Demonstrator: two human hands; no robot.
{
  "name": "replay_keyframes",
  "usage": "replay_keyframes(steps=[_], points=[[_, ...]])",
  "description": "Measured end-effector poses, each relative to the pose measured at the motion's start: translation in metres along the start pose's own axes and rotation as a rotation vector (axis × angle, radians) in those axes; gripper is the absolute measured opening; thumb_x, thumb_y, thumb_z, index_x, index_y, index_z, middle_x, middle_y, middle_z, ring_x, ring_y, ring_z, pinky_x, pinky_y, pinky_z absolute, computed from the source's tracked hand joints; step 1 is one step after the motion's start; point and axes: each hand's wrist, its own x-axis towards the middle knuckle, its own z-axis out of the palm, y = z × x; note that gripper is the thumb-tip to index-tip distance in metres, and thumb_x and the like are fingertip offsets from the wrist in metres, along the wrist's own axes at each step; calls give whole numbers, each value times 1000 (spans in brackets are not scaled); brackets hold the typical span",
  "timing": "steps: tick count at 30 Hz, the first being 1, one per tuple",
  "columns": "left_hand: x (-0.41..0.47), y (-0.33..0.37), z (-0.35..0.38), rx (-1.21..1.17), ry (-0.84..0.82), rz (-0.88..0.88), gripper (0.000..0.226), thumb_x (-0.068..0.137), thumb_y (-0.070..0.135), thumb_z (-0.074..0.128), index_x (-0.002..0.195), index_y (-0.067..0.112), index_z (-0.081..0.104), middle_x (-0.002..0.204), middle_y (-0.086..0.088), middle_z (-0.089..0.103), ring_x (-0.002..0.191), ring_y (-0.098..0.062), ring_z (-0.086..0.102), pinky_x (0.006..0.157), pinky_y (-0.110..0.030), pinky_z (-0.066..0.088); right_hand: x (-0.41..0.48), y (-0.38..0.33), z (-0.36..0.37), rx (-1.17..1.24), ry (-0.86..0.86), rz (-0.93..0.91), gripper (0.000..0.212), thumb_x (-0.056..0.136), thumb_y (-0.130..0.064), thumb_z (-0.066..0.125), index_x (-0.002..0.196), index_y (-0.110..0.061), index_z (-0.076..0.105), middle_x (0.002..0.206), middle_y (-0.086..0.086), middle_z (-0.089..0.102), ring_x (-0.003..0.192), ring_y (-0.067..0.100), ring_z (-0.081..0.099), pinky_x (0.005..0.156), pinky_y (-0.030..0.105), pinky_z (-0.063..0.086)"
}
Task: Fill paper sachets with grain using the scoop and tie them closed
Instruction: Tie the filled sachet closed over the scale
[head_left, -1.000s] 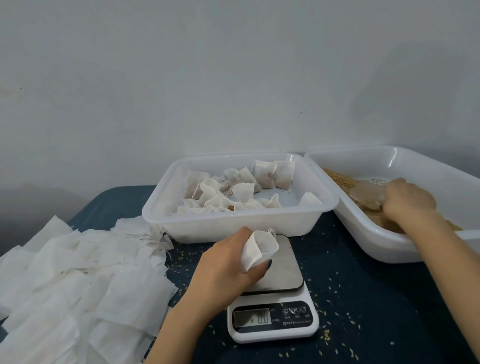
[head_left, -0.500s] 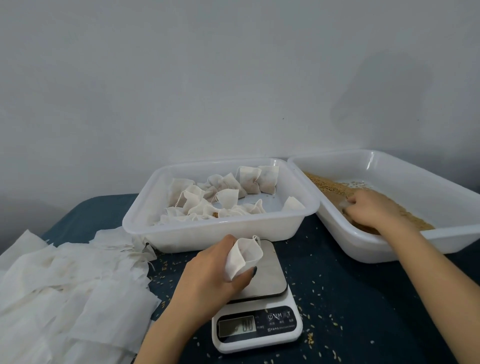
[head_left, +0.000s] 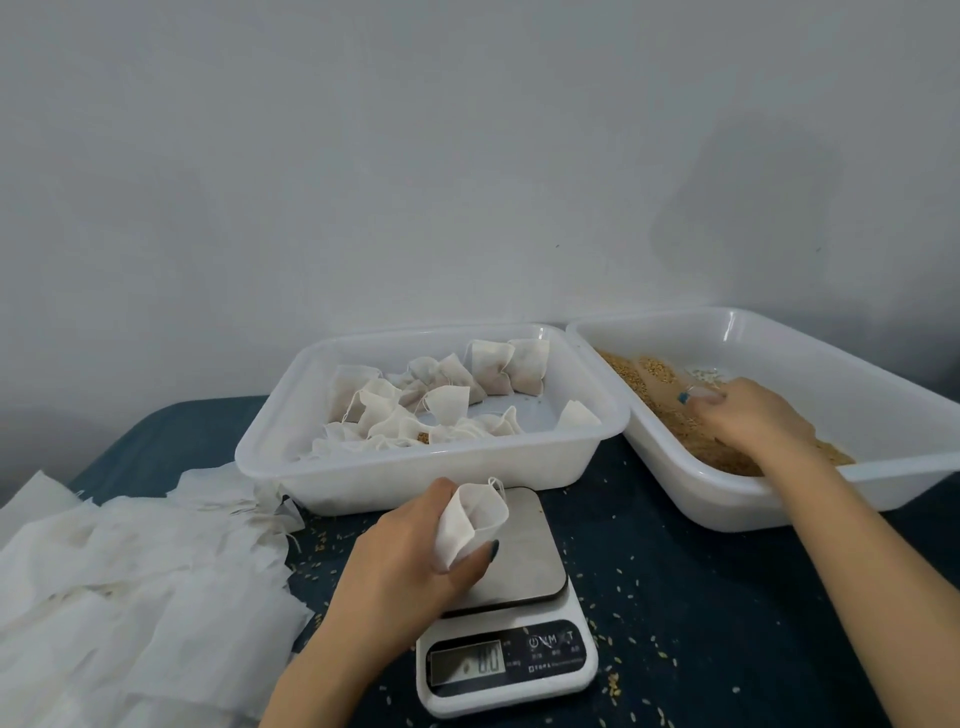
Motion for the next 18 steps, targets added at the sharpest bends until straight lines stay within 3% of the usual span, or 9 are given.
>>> replay_keyframes(steps=[5, 8, 11, 13, 15, 18], points=[[0, 1, -1, 7, 36, -40, 32, 83, 56, 62, 83, 36, 37, 76, 14, 57, 79, -2, 54, 59, -17, 38, -4, -4, -4, 29, 179, -62, 20, 97, -42, 45, 97, -28, 59, 79, -3, 61, 68, 19, 52, 53, 24, 28], [0, 1, -1, 12, 41, -54, 31, 84, 56, 61, 85, 35, 38, 78, 14, 58, 81, -1, 54, 61, -17, 40, -5, -5, -5, 65, 206, -152, 19, 98, -40, 48, 105, -29, 62, 80, -9, 59, 68, 17, 49, 57, 26, 32], [0, 0, 0, 26, 41, -66, 32, 84, 56, 61, 83, 36, 36, 76, 13, 57, 81, -2, 54, 60, -18, 39, -10, -8, -5, 149, 213, -321, 23, 99, -39, 51, 116, -29, 63, 96, -9, 60, 81, 15, 51, 68, 29, 37], [0, 0, 0, 38, 45, -78, 32, 83, 57, 60, 83, 37, 35, 74, 13, 56, 76, -2, 54, 57, -17, 36, -16, -13, -6, 286, 163, -450, 25, 98, -32, 54, 121, -27, 63, 106, -9, 57, 89, 13, 53, 67, 26, 36], [1, -1, 0, 47, 48, -97, 30, 83, 58, 58, 85, 40, 35, 73, 13, 55, 73, -2, 54, 55, -16, 34, -27, -20, -9, 421, 63, -561, 29, 97, -29, 56, 125, -24, 63, 111, -6, 55, 100, 16, 57, 76, 25, 40], [1, -1, 0, 58, 57, -132, 28, 82, 59, 57, 86, 46, 33, 72, 11, 55, 69, -2, 53, 53, -17, 31, -52, -31, -17, 512, -49, -697, 37, 87, -53, 53, 117, -34, 64, 111, -14, 59, 106, 11, 60, 91, 35, 46]])
